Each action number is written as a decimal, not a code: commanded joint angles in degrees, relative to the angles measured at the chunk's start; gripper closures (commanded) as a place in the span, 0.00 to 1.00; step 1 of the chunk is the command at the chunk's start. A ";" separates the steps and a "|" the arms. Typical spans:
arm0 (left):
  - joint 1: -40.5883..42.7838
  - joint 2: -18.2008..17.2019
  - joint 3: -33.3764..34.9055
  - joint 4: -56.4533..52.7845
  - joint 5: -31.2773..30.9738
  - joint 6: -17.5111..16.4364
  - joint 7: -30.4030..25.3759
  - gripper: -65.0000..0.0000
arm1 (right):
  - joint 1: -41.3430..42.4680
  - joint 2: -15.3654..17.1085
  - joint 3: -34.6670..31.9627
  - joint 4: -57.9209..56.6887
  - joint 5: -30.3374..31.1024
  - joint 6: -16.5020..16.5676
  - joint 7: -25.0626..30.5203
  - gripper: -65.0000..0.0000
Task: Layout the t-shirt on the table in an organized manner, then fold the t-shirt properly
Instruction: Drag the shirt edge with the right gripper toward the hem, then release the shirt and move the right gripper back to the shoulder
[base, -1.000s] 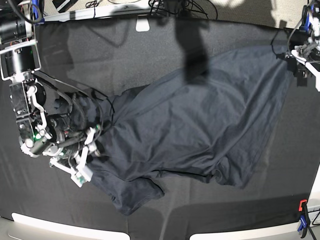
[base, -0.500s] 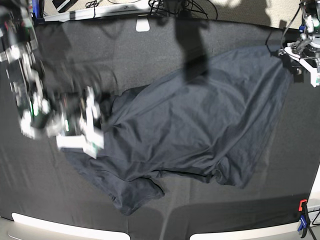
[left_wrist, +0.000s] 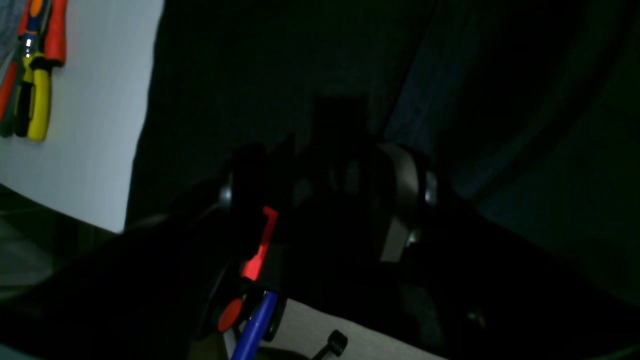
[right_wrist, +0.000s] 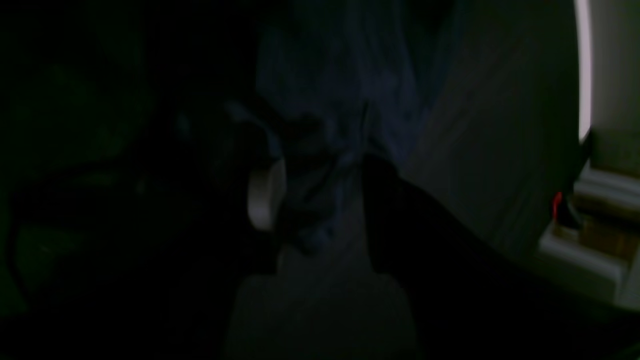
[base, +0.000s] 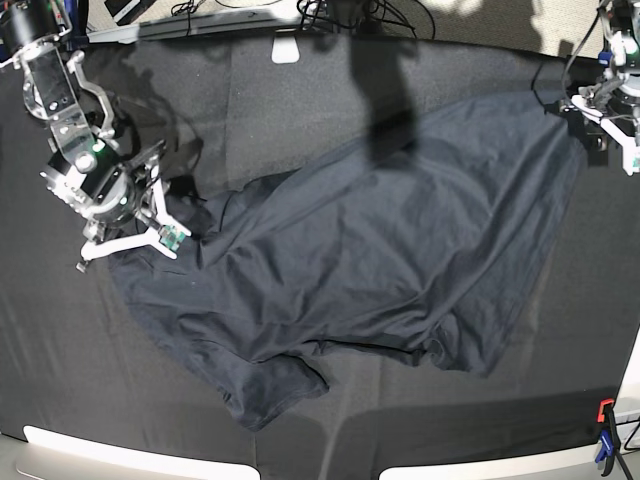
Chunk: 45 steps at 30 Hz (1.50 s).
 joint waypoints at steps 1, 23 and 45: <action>0.00 -0.83 -0.44 0.94 0.57 0.46 -1.22 0.52 | 0.92 1.09 0.22 0.04 -0.55 -0.24 1.92 0.69; 0.04 -0.81 -0.44 0.94 0.52 0.55 -1.27 0.52 | 13.44 5.18 -29.20 -13.68 -25.73 -10.32 11.08 0.73; 0.02 -0.79 -0.44 0.94 0.50 0.61 -1.29 0.52 | 19.67 4.55 -43.08 -14.36 -25.81 -14.75 8.39 0.73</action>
